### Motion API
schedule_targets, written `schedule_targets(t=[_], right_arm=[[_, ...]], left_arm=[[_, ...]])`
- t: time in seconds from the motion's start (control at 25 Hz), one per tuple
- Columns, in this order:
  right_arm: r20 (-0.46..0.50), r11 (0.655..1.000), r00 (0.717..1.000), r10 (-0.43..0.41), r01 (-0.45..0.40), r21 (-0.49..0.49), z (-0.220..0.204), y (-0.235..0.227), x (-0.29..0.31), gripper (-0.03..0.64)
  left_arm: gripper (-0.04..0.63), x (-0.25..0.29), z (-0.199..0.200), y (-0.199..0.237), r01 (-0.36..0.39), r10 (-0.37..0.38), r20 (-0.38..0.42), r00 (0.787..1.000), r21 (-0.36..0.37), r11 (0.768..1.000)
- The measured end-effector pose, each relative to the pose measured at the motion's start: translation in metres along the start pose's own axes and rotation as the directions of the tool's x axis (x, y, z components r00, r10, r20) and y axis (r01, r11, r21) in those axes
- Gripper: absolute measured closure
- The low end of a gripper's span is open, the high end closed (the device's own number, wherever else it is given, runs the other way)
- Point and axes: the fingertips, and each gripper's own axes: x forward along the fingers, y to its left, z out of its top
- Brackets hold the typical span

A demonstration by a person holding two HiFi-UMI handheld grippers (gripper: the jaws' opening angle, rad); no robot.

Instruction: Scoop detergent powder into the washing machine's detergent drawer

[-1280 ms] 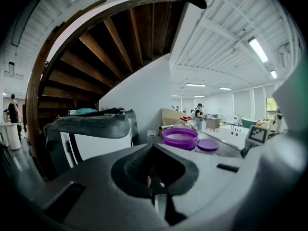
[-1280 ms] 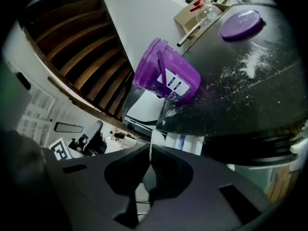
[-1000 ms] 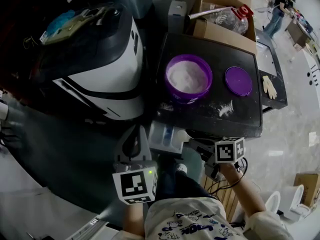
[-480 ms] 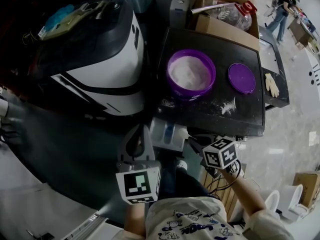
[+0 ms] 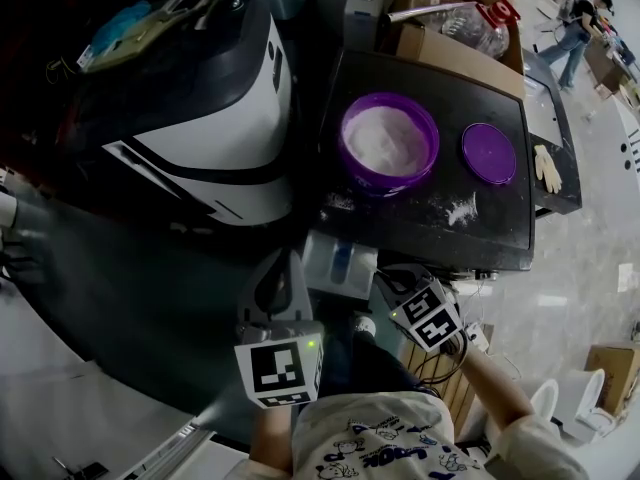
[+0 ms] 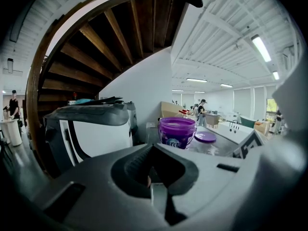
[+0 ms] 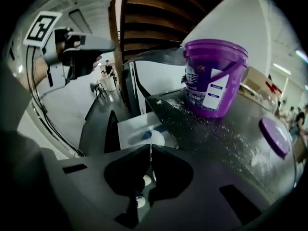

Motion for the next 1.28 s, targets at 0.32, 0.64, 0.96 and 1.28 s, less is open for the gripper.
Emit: schedule_targets(t=[0.32,0.64,0.96,1.28], right_arm=[[-0.036,0.924,0.993,-0.108,0.087,-0.373,-0.006,0.004,0.007,0.595],[-0.005,0.769,0.981,-0.196,0.150,-0.621,-0.006,0.007,0.009,0.595],[0.057,0.552,0.966,-0.254,0.193,-0.811,-0.016,0.016,0.012,0.595],[0.191,0.410,0.943,-0.272,0.293,-0.864,-0.015,0.015,0.011,0.595]], left_arm=[[0.593,-0.003,-0.009,0.000,-0.001,0.001,-0.015,1.000,-0.007,1.000],[0.593,-0.004,-0.014,0.005,-0.007,0.007,-0.016,1.000,0.013,1.000],[0.594,-0.003,-0.016,0.004,-0.004,0.004,-0.020,1.000,0.018,1.000],[0.594,0.001,-0.019,-0.001,0.004,-0.003,-0.024,1.000,0.016,1.000]])
